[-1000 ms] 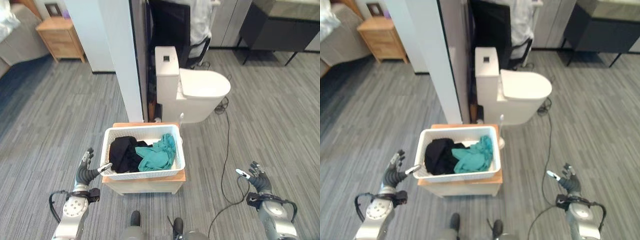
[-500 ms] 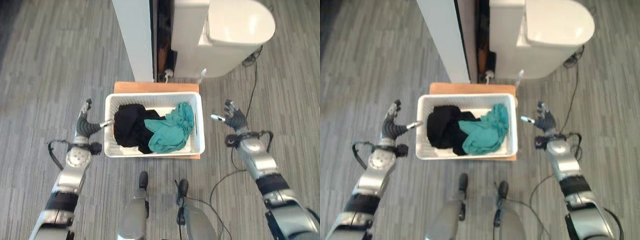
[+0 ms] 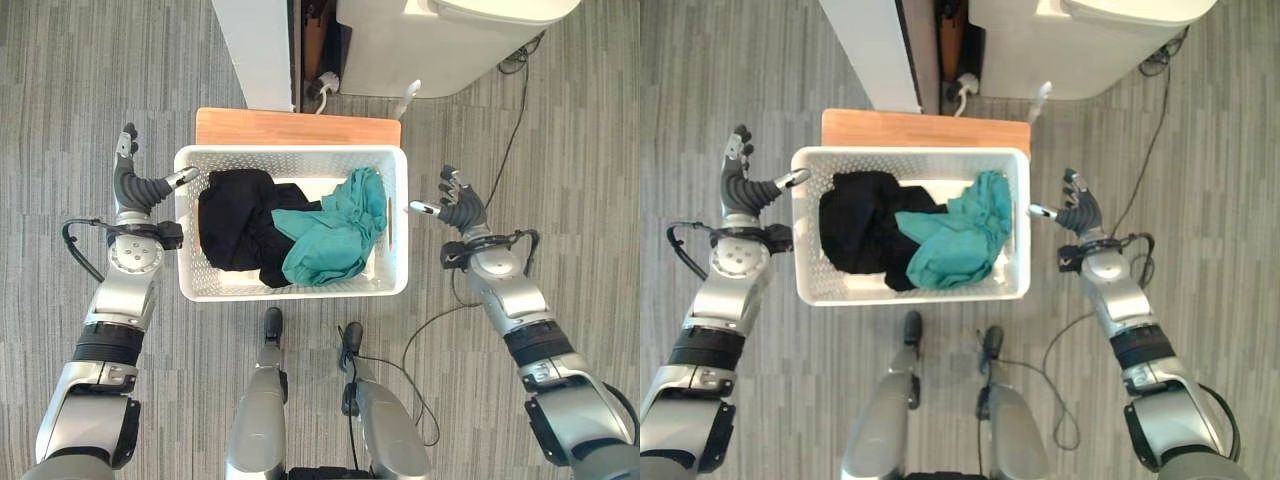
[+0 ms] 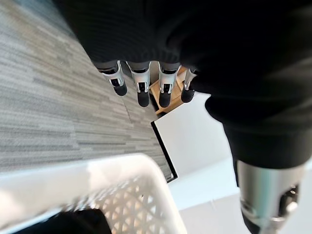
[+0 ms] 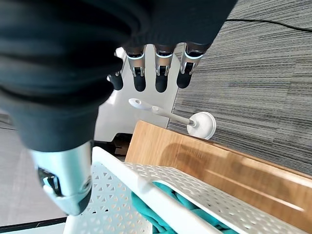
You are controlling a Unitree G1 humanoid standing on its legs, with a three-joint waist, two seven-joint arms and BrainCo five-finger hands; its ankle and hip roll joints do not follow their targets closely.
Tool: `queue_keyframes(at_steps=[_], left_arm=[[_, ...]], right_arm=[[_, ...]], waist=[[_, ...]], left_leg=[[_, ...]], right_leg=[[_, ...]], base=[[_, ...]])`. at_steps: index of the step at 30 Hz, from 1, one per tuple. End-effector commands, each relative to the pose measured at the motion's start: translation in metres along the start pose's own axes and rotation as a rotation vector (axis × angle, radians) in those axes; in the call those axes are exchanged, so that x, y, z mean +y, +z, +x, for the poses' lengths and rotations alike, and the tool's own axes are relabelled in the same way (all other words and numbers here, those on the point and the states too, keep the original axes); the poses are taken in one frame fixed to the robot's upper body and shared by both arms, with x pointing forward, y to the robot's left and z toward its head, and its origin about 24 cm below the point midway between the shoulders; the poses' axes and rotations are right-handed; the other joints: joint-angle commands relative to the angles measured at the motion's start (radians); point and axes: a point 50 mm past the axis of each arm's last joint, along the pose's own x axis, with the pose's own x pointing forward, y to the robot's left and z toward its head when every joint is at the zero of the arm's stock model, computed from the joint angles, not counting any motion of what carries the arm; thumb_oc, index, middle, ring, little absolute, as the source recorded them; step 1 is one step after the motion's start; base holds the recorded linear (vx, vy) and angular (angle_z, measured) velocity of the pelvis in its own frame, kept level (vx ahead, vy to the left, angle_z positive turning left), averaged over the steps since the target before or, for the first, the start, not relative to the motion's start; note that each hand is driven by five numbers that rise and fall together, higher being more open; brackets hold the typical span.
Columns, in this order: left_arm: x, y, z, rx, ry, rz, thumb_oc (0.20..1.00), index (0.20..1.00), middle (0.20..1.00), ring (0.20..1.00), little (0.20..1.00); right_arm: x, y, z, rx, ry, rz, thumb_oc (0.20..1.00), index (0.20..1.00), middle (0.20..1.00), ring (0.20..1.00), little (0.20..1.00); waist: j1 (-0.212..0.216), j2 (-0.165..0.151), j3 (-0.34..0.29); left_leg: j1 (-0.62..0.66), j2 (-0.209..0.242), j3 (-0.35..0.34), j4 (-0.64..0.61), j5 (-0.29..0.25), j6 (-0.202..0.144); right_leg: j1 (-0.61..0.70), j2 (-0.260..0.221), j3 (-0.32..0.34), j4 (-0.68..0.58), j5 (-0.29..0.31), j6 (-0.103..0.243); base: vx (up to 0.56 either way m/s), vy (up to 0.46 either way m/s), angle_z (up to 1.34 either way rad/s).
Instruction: Grab the laundry basket,head to the washer,open it,put in the laundry and shut it.
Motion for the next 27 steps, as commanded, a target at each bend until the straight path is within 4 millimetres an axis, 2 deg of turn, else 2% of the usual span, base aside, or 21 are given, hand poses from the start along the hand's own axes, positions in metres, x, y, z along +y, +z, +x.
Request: queue_keyframes(at_steps=[1, 4, 9, 14, 18, 27], left_arm=[[0.023, 0.014, 0.002, -0.079, 0.072, 0.073, 1.0, 1.0, 1.0, 1.0, 1.0], [0.028, 0.0, -0.014, -0.056, 0.021, 0.165, 1.0, 1.0, 1.0, 1.0, 1.0], [0.032, -0.014, -0.024, -0.024, 0.021, 0.254, 1.0, 1.0, 1.0, 1.0, 1.0], [0.025, -0.021, -0.025, 0.0, 0.013, 0.279, 1.0, 1.0, 1.0, 1.0, 1.0], [0.016, -0.019, -0.017, 0.012, 0.009, 0.259, 1.0, 1.0, 1.0, 1.0, 1.0], [-0.004, 0.002, 0.002, -0.032, 0.014, 0.231, 1.0, 1.0, 1.0, 1.0, 1.0]], right_arm=[[-0.012, 0.006, -0.011, -0.056, -0.014, -0.025, 1.0, 1.0, 1.0, 1.0, 1.0], [-0.017, 0.005, -0.014, -0.048, -0.017, -0.037, 1.0, 1.0, 1.0, 1.0, 1.0], [-0.014, 0.004, -0.018, -0.052, 0.0, -0.036, 1.0, 1.0, 1.0, 1.0, 1.0], [-0.009, 0.001, -0.018, -0.046, 0.011, -0.033, 1.0, 1.0, 1.0, 1.0, 1.0], [-0.003, 0.004, -0.015, -0.054, 0.017, -0.031, 1.0, 1.0, 1.0, 1.0, 1.0], [0.012, 0.007, -0.006, -0.051, 0.016, -0.086, 1.0, 1.0, 1.0, 1.0, 1.0]], waist=[[0.004, -0.006, -0.027], [0.011, -0.002, -0.023], [0.009, 0.0, -0.022], [0.004, -0.001, -0.022], [0.001, -0.002, -0.019], [-0.002, 0.002, -0.008]], left_leg=[[-0.062, 0.04, -0.034, 0.045, -0.016, -0.043], [-0.058, 0.039, -0.032, 0.047, -0.02, -0.044], [-0.056, 0.04, -0.027, 0.045, -0.022, -0.045], [-0.064, 0.04, -0.028, 0.036, -0.016, -0.047], [-0.071, 0.04, -0.028, 0.023, -0.007, -0.047], [-0.093, 0.035, -0.034, -0.017, 0.02, -0.05]], right_leg=[[-0.084, -0.103, 0.005, 0.079, 0.018, 0.057], [-0.084, -0.105, 0.007, 0.079, 0.019, 0.055], [-0.088, -0.106, 0.008, 0.08, 0.02, 0.055], [-0.101, -0.107, 0.009, 0.081, 0.022, 0.055], [-0.112, -0.105, 0.009, 0.078, 0.025, 0.057], [-0.136, -0.108, -0.006, 0.071, 0.03, 0.063]], base=[[0.0, 0.0, 0.0], [0.0, 0.0, 0.0], [0.0, 0.0, 0.0], [0.0, 0.0, 0.0], [0.0, 0.001, 0.01], [0.0, 0.001, 0.05]])
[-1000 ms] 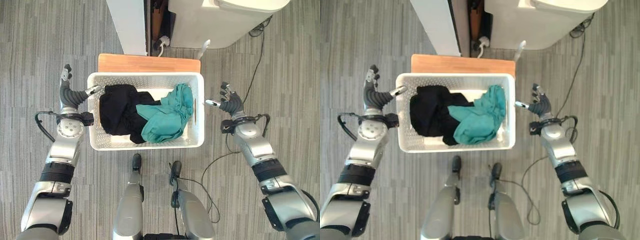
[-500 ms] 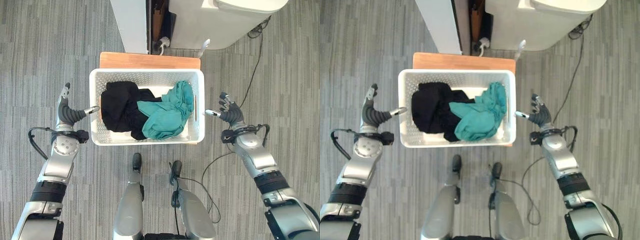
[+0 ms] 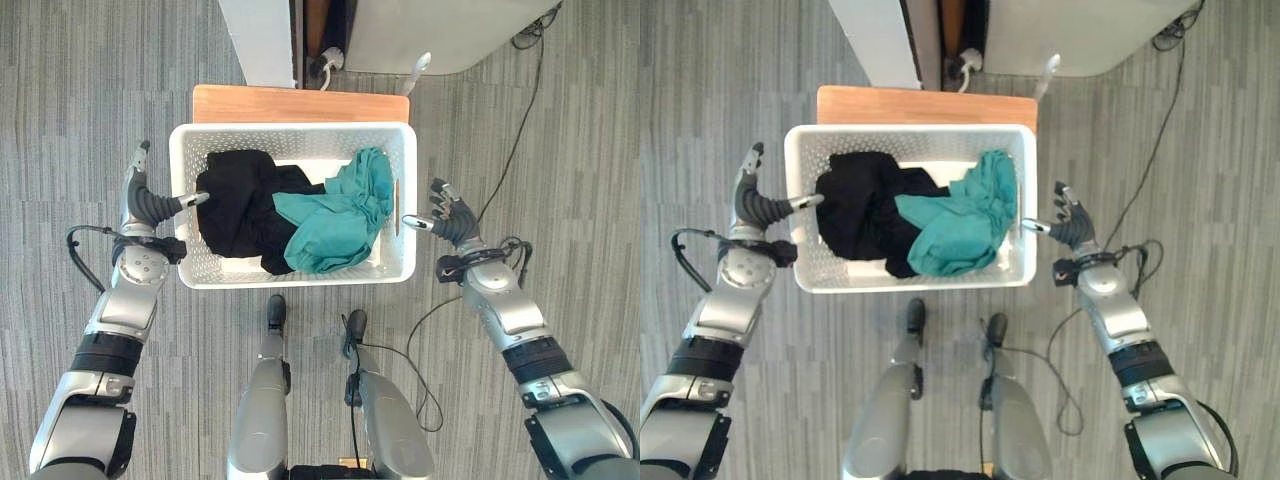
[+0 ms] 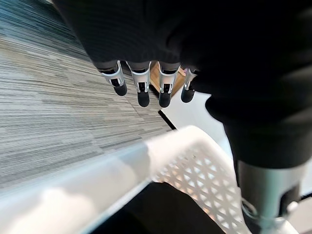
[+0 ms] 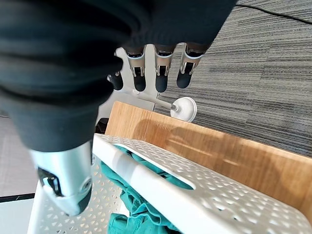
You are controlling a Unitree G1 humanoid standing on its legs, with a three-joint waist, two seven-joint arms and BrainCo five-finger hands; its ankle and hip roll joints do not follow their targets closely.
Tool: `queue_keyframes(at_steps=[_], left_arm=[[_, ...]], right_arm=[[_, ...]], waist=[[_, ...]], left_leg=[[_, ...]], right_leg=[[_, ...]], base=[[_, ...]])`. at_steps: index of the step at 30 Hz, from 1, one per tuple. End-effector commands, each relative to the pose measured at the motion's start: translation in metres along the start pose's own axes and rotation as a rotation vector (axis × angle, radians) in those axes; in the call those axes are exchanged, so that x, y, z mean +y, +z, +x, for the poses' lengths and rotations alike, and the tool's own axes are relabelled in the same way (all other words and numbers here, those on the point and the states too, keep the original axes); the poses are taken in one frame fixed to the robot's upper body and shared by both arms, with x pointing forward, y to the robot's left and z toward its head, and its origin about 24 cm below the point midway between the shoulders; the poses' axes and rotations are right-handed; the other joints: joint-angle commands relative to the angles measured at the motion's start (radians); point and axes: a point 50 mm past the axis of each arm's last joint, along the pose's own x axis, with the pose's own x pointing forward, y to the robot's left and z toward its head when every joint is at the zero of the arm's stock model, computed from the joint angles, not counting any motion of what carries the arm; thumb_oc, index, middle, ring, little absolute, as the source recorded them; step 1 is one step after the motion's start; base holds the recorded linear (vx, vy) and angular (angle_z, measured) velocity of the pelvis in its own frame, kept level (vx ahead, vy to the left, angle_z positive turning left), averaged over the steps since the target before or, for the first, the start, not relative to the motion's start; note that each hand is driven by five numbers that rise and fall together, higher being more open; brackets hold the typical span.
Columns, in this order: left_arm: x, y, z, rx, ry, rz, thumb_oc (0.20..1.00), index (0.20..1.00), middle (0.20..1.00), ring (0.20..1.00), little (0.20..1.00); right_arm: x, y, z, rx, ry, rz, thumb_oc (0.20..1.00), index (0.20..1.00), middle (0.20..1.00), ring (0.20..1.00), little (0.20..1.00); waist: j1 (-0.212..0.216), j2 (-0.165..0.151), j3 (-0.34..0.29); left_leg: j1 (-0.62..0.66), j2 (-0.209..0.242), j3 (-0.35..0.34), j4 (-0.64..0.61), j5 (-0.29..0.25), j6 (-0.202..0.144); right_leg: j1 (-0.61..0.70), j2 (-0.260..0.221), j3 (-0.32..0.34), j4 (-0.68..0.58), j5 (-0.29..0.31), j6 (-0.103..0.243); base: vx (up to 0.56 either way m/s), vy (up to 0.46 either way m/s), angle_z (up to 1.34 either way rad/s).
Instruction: Grab the laundry basket,head to the washer,open it,put in the laundry and shut it.
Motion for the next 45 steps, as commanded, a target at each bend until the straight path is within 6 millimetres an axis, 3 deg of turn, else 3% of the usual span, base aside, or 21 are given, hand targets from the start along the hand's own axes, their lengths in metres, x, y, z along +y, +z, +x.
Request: queue_keyframes(at_steps=[1, 25, 26, 27, 28, 29, 30, 31, 34, 35, 36, 37, 41, 45], left_arm=[[0.012, 0.002, 0.004, -0.011, 0.089, -0.015, 1.0, 1.0, 1.0, 1.0, 1.0], [-0.01, 0.006, 0.016, 0.059, 0.104, 0.019, 1.0, 1.0, 1.0, 1.0, 1.0], [-0.014, 0.008, 0.016, 0.063, 0.098, -0.014, 0.918, 0.918, 0.918, 0.918, 0.918], [-0.02, 0.01, 0.017, 0.071, 0.085, -0.063, 0.617, 0.617, 0.617, 0.617, 0.617], [-0.023, 0.008, 0.017, 0.084, 0.079, -0.078, 0.573, 0.573, 0.573, 0.573, 0.573], [-0.027, 0.005, 0.016, 0.107, 0.064, -0.088, 0.451, 0.451, 0.451, 0.451, 0.451], [-0.031, 0.001, 0.015, 0.128, 0.046, -0.091, 0.275, 0.275, 0.275, 0.275, 0.275], [-0.031, 0.001, 0.015, 0.128, 0.046, -0.091, 0.2, 0.2, 0.2, 0.2, 0.2], [-0.04, -0.01, 0.01, 0.188, 0.007, -0.092, 0.2, 0.2, 0.2, 0.2, 0.2], [-0.043, -0.011, 0.009, 0.182, -0.029, -0.044, 0.2, 0.2, 0.2, 0.2, 0.2], [-0.042, -0.012, 0.009, 0.171, -0.046, -0.006, 0.2, 0.2, 0.2, 0.2, 0.2], [-0.042, -0.012, 0.008, 0.154, -0.07, 0.032, 0.2, 0.2, 0.2, 0.2, 0.2], [-0.039, -0.01, 0.007, 0.09, -0.142, 0.154, 0.2, 0.2, 0.2, 0.2, 0.2], [-0.044, -0.018, 0.0, 0.125, -0.189, 0.138, 0.2, 0.2, 0.2, 0.2, 0.2]], right_arm=[[-0.004, 0.015, 0.004, -0.06, -0.034, -0.068, 1.0, 1.0, 1.0, 1.0, 1.0], [0.027, 0.032, 0.029, -0.045, 0.001, -0.095, 1.0, 1.0, 1.0, 1.0, 1.0], [0.032, 0.033, 0.03, -0.047, 0.016, -0.096, 1.0, 1.0, 1.0, 1.0, 1.0], [0.037, 0.035, 0.031, -0.05, 0.03, -0.093, 1.0, 1.0, 1.0, 1.0, 1.0], [0.04, 0.035, 0.032, -0.045, 0.039, -0.079, 1.0, 1.0, 1.0, 1.0, 1.0], [0.043, 0.035, 0.032, -0.043, 0.049, -0.065, 1.0, 1.0, 1.0, 1.0, 1.0], [0.046, 0.035, 0.032, -0.04, 0.059, -0.056, 1.0, 1.0, 1.0, 1.0, 1.0], [0.046, 0.035, 0.032, -0.039, 0.059, -0.056, 1.0, 1.0, 1.0, 1.0, 1.0], [0.055, 0.036, 0.03, -0.04, 0.102, -0.043, 1.0, 1.0, 1.0, 1.0, 1.0], [0.056, 0.038, 0.03, -0.046, 0.115, -0.04, 0.605, 0.605, 0.605, 0.605, 0.605], [0.056, 0.04, 0.03, -0.051, 0.12, -0.043, 0.266, 0.266, 0.266, 0.266, 0.266], [0.055, 0.041, 0.03, -0.06, 0.122, -0.05, 0.2, 0.2, 0.2, 0.2, 0.2], [0.053, 0.044, 0.029, -0.076, 0.14, -0.083, 0.2, 0.2, 0.2, 0.2, 0.2], [0.051, 0.038, 0.028, -0.051, 0.151, -0.11, 0.2, 0.2, 0.2, 0.2, 0.2]], waist=[[0.005, -0.016, -0.028], [0.014, -0.043, -0.001], [0.014, -0.044, 0.001], [0.012, -0.043, 0.003], [0.012, -0.043, 0.003], [0.01, -0.043, 0.001], [0.009, -0.043, 0.0], [0.01, -0.043, 0.001], [0.01, -0.042, 0.003], [0.01, -0.042, 0.004], [0.01, -0.041, 0.005], [0.01, -0.041, 0.007], [0.01, -0.04, 0.011], [0.009, -0.038, 0.009]], left_leg=[[-0.034, 0.035, -0.013, -0.003, -0.002, -0.038], [-0.078, 0.039, -0.021, 0.01, -0.004, -0.038], [-0.075, 0.041, -0.02, 0.011, -0.008, -0.039], [-0.076, 0.041, -0.02, 0.012, -0.007, -0.038], [-0.076, 0.04, -0.021, 0.012, -0.006, -0.038], [-0.081, 0.039, -0.021, 0.011, 0.0, -0.037], [-0.08, 0.039, -0.021, 0.012, 0.0, -0.036], [-0.076, 0.04, -0.02, 0.012, -0.005, -0.037], [-0.073, 0.04, -0.018, 0.012, -0.004, -0.036], [-0.074, 0.04, -0.017, 0.014, -0.003, -0.035], [-0.075, 0.04, -0.017, 0.015, -0.004, -0.034], [-0.075, 0.039, -0.017, 0.015, -0.004, -0.033], [-0.075, 0.038, -0.02, 0.021, -0.012, -0.027], [-0.072, 0.036, -0.019, 0.024, -0.017, -0.021]], right_leg=[[-0.085, -0.111, 0.014, 0.082, 0.012, 0.069], [-0.111, -0.102, 0.006, 0.068, 0.022, 0.068], [-0.11, -0.1, 0.006, 0.071, 0.018, 0.068], [-0.11, -0.101, 0.006, 0.072, 0.017, 0.067], [-0.11, -0.101, 0.006, 0.072, 0.017, 0.067], [-0.113, -0.102, 0.006, 0.07, 0.022, 0.067], [-0.113, -0.102, 0.007, 0.07, 0.022, 0.066], [-0.111, -0.101, 0.007, 0.072, 0.018, 0.067], [-0.113, -0.101, 0.013, 0.077, 0.019, 0.065], [-0.116, -0.101, 0.013, 0.079, 0.018, 0.065], [-0.118, -0.101, 0.015, 0.08, 0.019, 0.066], [-0.12, -0.101, 0.016, 0.08, 0.021, 0.066], [-0.125, -0.101, 0.024, 0.083, 0.021, 0.07], [-0.125, -0.102, 0.03, 0.087, 0.02, 0.069]], base=[[0.01, 0.002, 0.11], [0.0, 0.0, 0.0], [0.01, -0.008, 0.04], [0.02, -0.005, 0.04], [-0.01, 0.006, 0.05], [0.0, 0.0, 0.0], [0.0, 0.0, 0.0], [0.0, 0.0, 0.0], [0.0, 0.0, 0.0], [0.0, 0.0, 0.0], [0.0, 0.0, 0.0], [0.0, 0.0, 0.0], [0.01, 0.016, -0.07], [0.01, 0.016, -0.07]])
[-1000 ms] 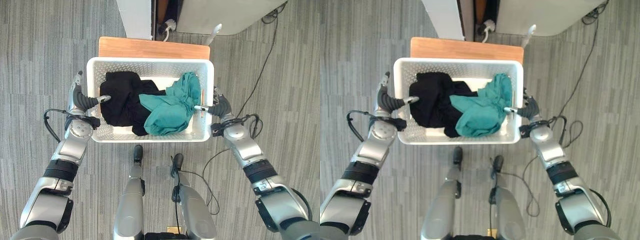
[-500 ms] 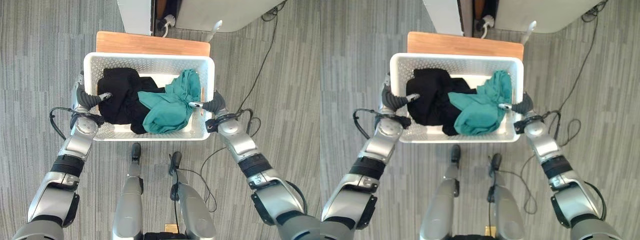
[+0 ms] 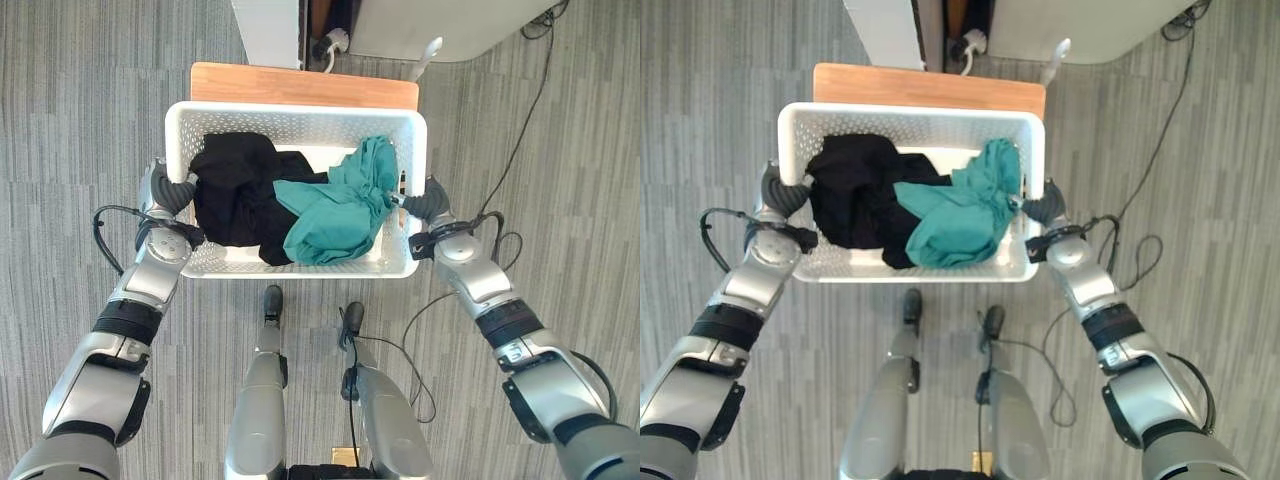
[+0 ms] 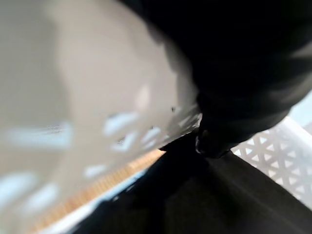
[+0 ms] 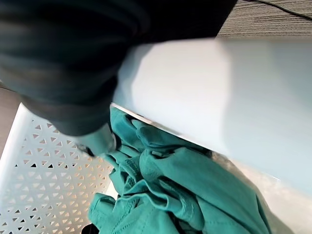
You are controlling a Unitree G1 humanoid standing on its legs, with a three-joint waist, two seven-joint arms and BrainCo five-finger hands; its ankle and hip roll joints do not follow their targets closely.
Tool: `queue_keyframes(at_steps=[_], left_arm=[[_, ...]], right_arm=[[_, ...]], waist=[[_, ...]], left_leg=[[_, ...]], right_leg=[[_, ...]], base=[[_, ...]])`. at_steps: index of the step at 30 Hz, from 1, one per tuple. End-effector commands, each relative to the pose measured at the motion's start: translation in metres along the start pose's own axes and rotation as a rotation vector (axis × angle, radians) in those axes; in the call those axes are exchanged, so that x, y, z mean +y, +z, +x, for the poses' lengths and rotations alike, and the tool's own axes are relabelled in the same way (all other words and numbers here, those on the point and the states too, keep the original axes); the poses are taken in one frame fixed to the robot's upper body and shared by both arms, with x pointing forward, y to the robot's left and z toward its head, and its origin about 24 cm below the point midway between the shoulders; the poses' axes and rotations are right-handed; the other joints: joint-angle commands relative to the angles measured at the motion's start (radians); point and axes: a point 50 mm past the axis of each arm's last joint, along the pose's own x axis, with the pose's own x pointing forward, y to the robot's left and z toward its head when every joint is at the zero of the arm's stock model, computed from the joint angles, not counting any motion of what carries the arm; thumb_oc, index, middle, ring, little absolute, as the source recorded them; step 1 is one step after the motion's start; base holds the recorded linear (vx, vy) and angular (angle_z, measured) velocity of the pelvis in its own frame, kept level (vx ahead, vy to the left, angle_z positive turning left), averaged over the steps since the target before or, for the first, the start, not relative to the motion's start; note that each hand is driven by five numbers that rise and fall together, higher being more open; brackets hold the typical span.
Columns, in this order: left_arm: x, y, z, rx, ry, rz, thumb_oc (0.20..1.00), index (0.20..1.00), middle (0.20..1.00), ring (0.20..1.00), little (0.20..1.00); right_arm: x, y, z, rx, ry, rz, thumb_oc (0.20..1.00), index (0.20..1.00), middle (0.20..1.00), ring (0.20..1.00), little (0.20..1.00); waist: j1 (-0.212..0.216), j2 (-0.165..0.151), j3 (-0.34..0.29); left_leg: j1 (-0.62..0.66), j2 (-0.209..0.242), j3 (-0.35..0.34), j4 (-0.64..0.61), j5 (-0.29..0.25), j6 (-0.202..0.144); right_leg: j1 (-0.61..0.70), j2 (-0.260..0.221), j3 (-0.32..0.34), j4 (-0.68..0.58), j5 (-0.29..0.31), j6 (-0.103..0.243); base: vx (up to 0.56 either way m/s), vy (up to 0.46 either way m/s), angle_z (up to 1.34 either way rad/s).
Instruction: Grab the laundry basket,head to the washer,open it,put in the laundry and shut it.
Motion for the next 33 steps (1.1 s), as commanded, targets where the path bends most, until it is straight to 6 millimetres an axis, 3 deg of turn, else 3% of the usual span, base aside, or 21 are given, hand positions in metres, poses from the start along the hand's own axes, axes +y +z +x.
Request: queue_keyframes(at_steps=[1, 10, 15, 19, 26, 28, 33], left_arm=[[-0.028, -0.011, -0.012, 0.031, -0.151, 0.062, 0.2, 0.2, 0.2, 0.2, 0.2], [-0.042, -0.014, -0.029, -0.001, -0.201, 0.052, 0.2, 0.2, 0.2, 0.2, 0.2], [-0.049, -0.024, -0.048, -0.012, -0.269, 0.04, 0.2, 0.2, 0.2, 0.2, 0.2], [-0.059, -0.028, -0.074, -0.056, -0.407, 0.015, 0.2, 0.2, 0.2, 0.2, 0.2], [-0.073, -0.003, -0.083, -0.173, -0.517, -0.015, 0.2, 0.2, 0.2, 0.2, 0.2], [-0.086, 0.014, -0.085, -0.233, -0.581, -0.025, 0.2, 0.2, 0.2, 0.2, 0.2], [-0.111, 0.035, -0.085, -0.279, -0.655, -0.029, 0.2, 0.2, 0.2, 0.2, 0.2]], right_arm=[[0.024, 0.012, -0.002, -0.049, 0.133, -0.018, 0.2, 0.2, 0.2, 0.2, 0.2], [0.015, -0.013, -0.015, 0.012, 0.101, 0.027, 0.2, 0.2, 0.2, 0.2, 0.2], [0.003, -0.04, -0.036, 0.065, 0.096, 0.034, 0.2, 0.2, 0.2, 0.2, 0.2], [-0.015, -0.073, -0.066, 0.154, 0.083, 0.067, 0.2, 0.2, 0.2, 0.2, 0.2], [-0.047, -0.092, -0.089, 0.203, 0.02, 0.069, 0.2, 0.2, 0.2, 0.2, 0.2], [-0.06, -0.105, -0.105, 0.24, -0.011, 0.101, 0.2, 0.2, 0.2, 0.2, 0.2], [-0.079, -0.121, -0.127, 0.301, -0.089, 0.133, 0.2, 0.2, 0.2, 0.2, 0.2]], waist=[[0.003, -0.021, 0.001], [-0.007, -0.013, -0.05], [-0.012, -0.008, -0.103], [-0.028, -0.003, -0.168], [-0.062, 0.008, -0.251], [-0.082, 0.016, -0.292], [-0.12, 0.024, -0.335]], left_leg=[[-0.03, 0.035, -0.02, 0.021, -0.026, -0.018], [-0.003, 0.026, -0.019, 0.023, -0.042, -0.011], [0.061, 0.021, -0.014, 0.032, -0.083, 0.001], [0.173, 0.015, -0.003, 0.039, -0.133, 0.012], [0.272, -0.014, 0.0, 0.075, -0.191, 0.04], [0.305, -0.035, 0.006, 0.095, -0.215, 0.051], [0.342, -0.081, 0.018, 0.099, -0.241, 0.077]], right_leg=[[-0.086, -0.104, 0.026, 0.095, 0.006, 0.072], [-0.057, -0.109, 0.029, 0.095, -0.007, 0.069], [-0.011, -0.117, 0.04, 0.132, -0.041, 0.071], [0.088, -0.129, 0.045, 0.149, -0.071, 0.083], [0.181, -0.148, 0.057, 0.154, -0.086, 0.101], [0.221, -0.17, 0.058, 0.158, -0.086, 0.111], [0.246, -0.21, 0.085, 0.157, -0.051, 0.137]], base=[[0.0, 0.0, 0.0], [0.04, 0.015, 0.0], [0.09, 0.027, -0.02], [0.15, 0.068, -0.11], [0.08, 0.09, -0.03], [0.08, 0.172, -0.05], [0.01, 0.164, -0.04]])
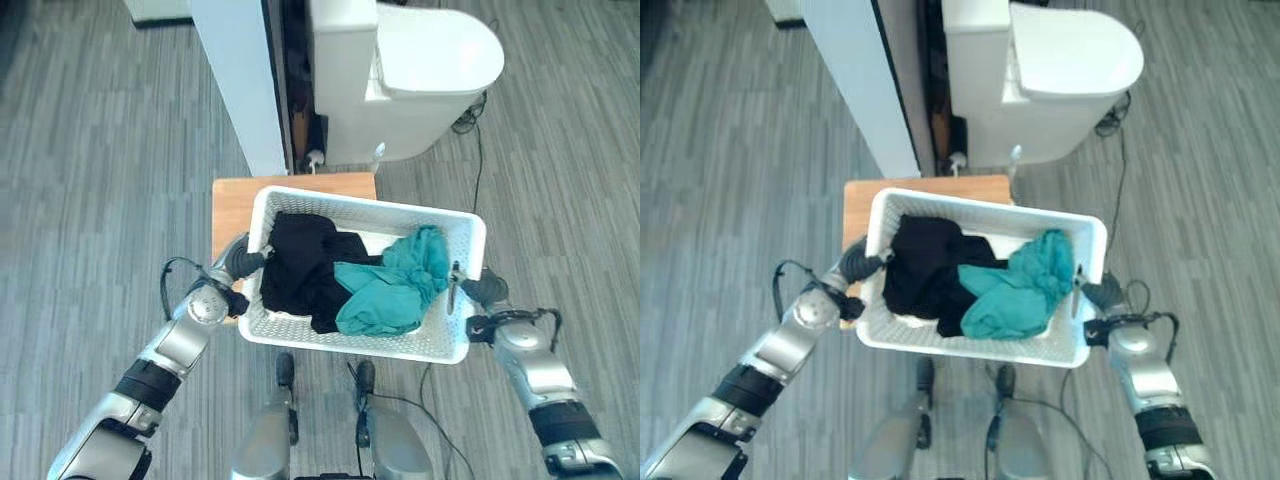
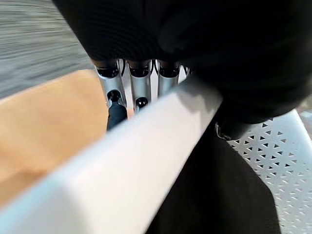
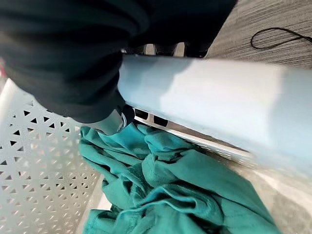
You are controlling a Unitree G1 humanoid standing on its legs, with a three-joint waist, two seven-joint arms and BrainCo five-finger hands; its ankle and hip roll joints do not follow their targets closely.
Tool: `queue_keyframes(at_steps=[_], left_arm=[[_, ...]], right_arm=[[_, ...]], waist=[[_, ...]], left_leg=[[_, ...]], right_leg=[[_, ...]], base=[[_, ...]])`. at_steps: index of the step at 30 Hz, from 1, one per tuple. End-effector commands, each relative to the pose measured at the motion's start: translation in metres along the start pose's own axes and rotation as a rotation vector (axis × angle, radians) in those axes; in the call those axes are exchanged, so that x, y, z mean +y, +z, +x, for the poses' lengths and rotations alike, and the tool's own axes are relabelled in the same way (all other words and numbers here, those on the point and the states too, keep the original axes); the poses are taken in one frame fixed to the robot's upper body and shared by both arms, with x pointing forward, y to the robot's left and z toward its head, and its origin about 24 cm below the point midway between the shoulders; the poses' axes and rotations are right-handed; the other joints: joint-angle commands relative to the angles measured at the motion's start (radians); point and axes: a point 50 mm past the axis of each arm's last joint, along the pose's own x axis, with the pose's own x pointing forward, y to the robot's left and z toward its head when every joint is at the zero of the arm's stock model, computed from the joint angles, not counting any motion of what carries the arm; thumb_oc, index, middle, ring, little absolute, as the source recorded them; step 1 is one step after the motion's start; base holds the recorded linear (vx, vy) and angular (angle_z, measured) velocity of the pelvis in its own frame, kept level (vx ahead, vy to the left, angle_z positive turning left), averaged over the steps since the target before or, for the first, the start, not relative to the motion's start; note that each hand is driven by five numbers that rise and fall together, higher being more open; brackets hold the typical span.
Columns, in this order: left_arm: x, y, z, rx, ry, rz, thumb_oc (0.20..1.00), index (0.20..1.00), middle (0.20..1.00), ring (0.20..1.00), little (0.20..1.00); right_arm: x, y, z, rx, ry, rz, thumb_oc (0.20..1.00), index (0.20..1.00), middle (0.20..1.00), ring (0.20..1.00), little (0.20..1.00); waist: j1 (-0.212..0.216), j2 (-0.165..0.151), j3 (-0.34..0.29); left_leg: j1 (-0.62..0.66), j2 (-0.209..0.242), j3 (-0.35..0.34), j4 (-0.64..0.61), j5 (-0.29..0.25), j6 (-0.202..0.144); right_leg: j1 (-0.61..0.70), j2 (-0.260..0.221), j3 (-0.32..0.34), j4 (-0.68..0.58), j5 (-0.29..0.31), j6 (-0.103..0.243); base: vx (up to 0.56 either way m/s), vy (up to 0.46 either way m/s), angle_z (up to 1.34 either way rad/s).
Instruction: Grab the laundry basket,head to the washer,open it,put in the laundry and shut it.
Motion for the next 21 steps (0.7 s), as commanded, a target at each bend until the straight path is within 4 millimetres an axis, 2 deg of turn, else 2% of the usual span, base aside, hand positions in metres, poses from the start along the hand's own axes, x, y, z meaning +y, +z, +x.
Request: queue_keyframes(at_steps=[1, 3, 5, 6, 7, 8, 9, 10, 13, 14, 15, 16, 18, 20, 21], left_arm=[[-0.028, 0.03, 0.017, -0.149, -0.1, 0.042, 0.2, 0.2, 0.2, 0.2, 0.2], [-0.029, 0.033, 0.02, -0.16, -0.098, 0.038, 0.2, 0.2, 0.2, 0.2, 0.2], [-0.025, 0.036, 0.024, -0.166, -0.087, 0.064, 0.2, 0.2, 0.2, 0.2, 0.2], [-0.025, 0.036, 0.024, -0.167, -0.086, 0.065, 0.2, 0.2, 0.2, 0.2, 0.2], [-0.024, 0.036, 0.026, -0.164, -0.083, 0.072, 0.2, 0.2, 0.2, 0.2, 0.2], [-0.017, 0.032, 0.027, -0.147, -0.067, 0.085, 0.2, 0.2, 0.2, 0.2, 0.2], [-0.012, 0.029, 0.026, -0.14, -0.055, 0.086, 0.2, 0.2, 0.2, 0.2, 0.2], [-0.002, 0.023, 0.024, -0.118, -0.026, 0.089, 0.2, 0.2, 0.2, 0.2, 0.2], [0.014, 0.006, 0.018, -0.067, 0.023, 0.085, 0.2, 0.2, 0.2, 0.2, 0.2], [0.02, -0.001, 0.015, -0.048, 0.043, 0.08, 0.2, 0.2, 0.2, 0.2, 0.2], [0.02, -0.001, 0.015, -0.048, 0.043, 0.08, 0.2, 0.2, 0.2, 0.2, 0.2], [0.025, -0.012, 0.01, -0.014, 0.063, 0.082, 0.2, 0.2, 0.2, 0.2, 0.2], [0.03, -0.026, 0.003, 0.032, 0.08, 0.078, 0.2, 0.2, 0.2, 0.2, 0.2], [0.032, -0.04, -0.006, 0.073, 0.099, 0.05, 0.2, 0.2, 0.2, 0.2, 0.2], [0.033, -0.04, -0.007, 0.074, 0.099, 0.05, 0.2, 0.2, 0.2, 0.2, 0.2]], right_arm=[[-0.014, -0.004, -0.012, -0.047, 0.011, 0.053, 0.2, 0.2, 0.2, 0.2, 0.2], [-0.01, -0.002, -0.013, -0.066, 0.024, 0.068, 0.2, 0.2, 0.2, 0.2, 0.2], [-0.008, -0.001, -0.015, -0.081, 0.03, 0.089, 0.2, 0.2, 0.2, 0.2, 0.2], [-0.008, -0.001, -0.015, -0.082, 0.029, 0.089, 0.2, 0.2, 0.2, 0.2, 0.2], [-0.005, -0.002, -0.017, -0.081, 0.037, 0.093, 0.2, 0.2, 0.2, 0.2, 0.2], [-0.002, -0.009, -0.019, -0.061, 0.047, 0.101, 0.2, 0.2, 0.2, 0.2, 0.2], [-0.002, -0.014, -0.021, -0.044, 0.052, 0.099, 0.2, 0.2, 0.2, 0.2, 0.2], [0.002, -0.022, -0.022, -0.008, 0.081, 0.086, 0.2, 0.2, 0.2, 0.2, 0.2], [0.004, -0.034, -0.02, 0.054, 0.104, 0.059, 0.2, 0.2, 0.2, 0.2, 0.2], [0.006, -0.038, -0.02, 0.072, 0.114, 0.051, 0.2, 0.2, 0.2, 0.2, 0.2], [0.006, -0.038, -0.02, 0.072, 0.114, 0.051, 0.2, 0.2, 0.2, 0.2, 0.2], [0.009, -0.041, -0.02, 0.09, 0.136, 0.041, 0.2, 0.2, 0.2, 0.2, 0.2], [0.012, -0.042, -0.019, 0.097, 0.166, 0.026, 0.2, 0.2, 0.2, 0.2, 0.2], [0.013, -0.043, -0.02, 0.107, 0.178, 0.015, 0.2, 0.2, 0.2, 0.2, 0.2], [0.013, -0.043, -0.02, 0.107, 0.18, 0.015, 0.2, 0.2, 0.2, 0.2, 0.2]], waist=[[-0.046, -0.052, -0.194], [-0.054, -0.043, -0.188], [-0.062, -0.028, -0.168], [-0.06, -0.029, -0.168], [-0.061, -0.024, -0.161], [-0.045, -0.016, -0.161], [-0.042, -0.014, -0.166], [-0.026, -0.021, -0.193], [0.009, -0.044, -0.238], [0.023, -0.052, -0.249], [0.024, -0.052, -0.248], [0.043, -0.071, -0.266], [0.076, -0.086, -0.275], [0.094, -0.097, -0.273], [0.095, -0.096, -0.275]], left_leg=[[0.027, -0.035, -0.011, 0.124, -0.199, 0.022], [0.024, -0.042, 0.048, 0.134, -0.209, 0.031], [0.031, -0.023, 0.108, 0.148, -0.22, 0.04], [0.029, -0.024, 0.11, 0.148, -0.217, 0.04], [0.032, -0.014, 0.139, 0.156, -0.221, 0.046], [0.048, 0.009, 0.209, 0.166, -0.238, 0.054], [0.048, 0.016, 0.234, 0.159, -0.232, 0.057], [0.051, 0.037, 0.313, 0.144, -0.223, 0.059], [0.045, 0.074, 0.432, 0.14, -0.203, 0.045], [0.043, 0.09, 0.47, 0.137, -0.189, 0.034], [0.044, 0.09, 0.472, 0.136, -0.189, 0.033], [0.028, 0.124, 0.517, 0.142, -0.164, 0.014], [0.021, 0.183, 0.574, 0.158, -0.13, -0.023], [0.01, 0.258, 0.583, 0.174, -0.071, -0.071], [0.01, 0.263, 0.585, 0.175, -0.066, -0.074]], right_leg=[[-0.039, -0.158, 0.057, 0.106, 0.077, 0.113], [-0.086, -0.185, 0.058, 0.094, 0.156, 0.131], [-0.105, -0.183, 0.001, 0.125, 0.106, 0.119], [-0.108, -0.183, 0.003, 0.125, 0.109, 0.118], [-0.105, -0.18, -0.034, 0.166, 0.075, 0.111], [-0.08, -0.187, -0.121, 0.307, -0.02, 0.1], [-0.064, -0.193, -0.149, 0.331, -0.038, 0.091], [-0.02, -0.215, -0.201, 0.381, -0.057, 0.08], [0.069, -0.244, -0.262, 0.351, -0.032, 0.096], [0.094, -0.247, -0.268, 0.328, -0.009, 0.104], [0.094, -0.247, -0.267, 0.327, -0.008, 0.104], [0.137, -0.242, -0.275, 0.276, -0.001, 0.115], [0.173, -0.208, -0.311, 0.17, -0.048, 0.115], [0.184, -0.14, -0.295, 0.093, -0.114, 0.086], [0.183, -0.135, -0.293, 0.091, -0.115, 0.082]], base=[[-0.13, 0.183, -0.03], [-0.19, 0.197, -0.25], [-0.17, 0.115, -0.9], [-0.14, 0.079, -1.52], [-0.17, 0.1, -1.3], [-0.24, 0.116, -1.49], [-0.32, 0.041, -1.85], [-0.31, -0.086, -2.12], [-0.28, -0.201, -1.86], [-0.17, -0.169, -1.5], [-0.25, -0.326, -1.74], [-0.24, -0.393, -1.43], [-0.27, -0.529, -1.27], [-0.15, -0.458, -1.52], [-0.11, -0.502, -1.15]])
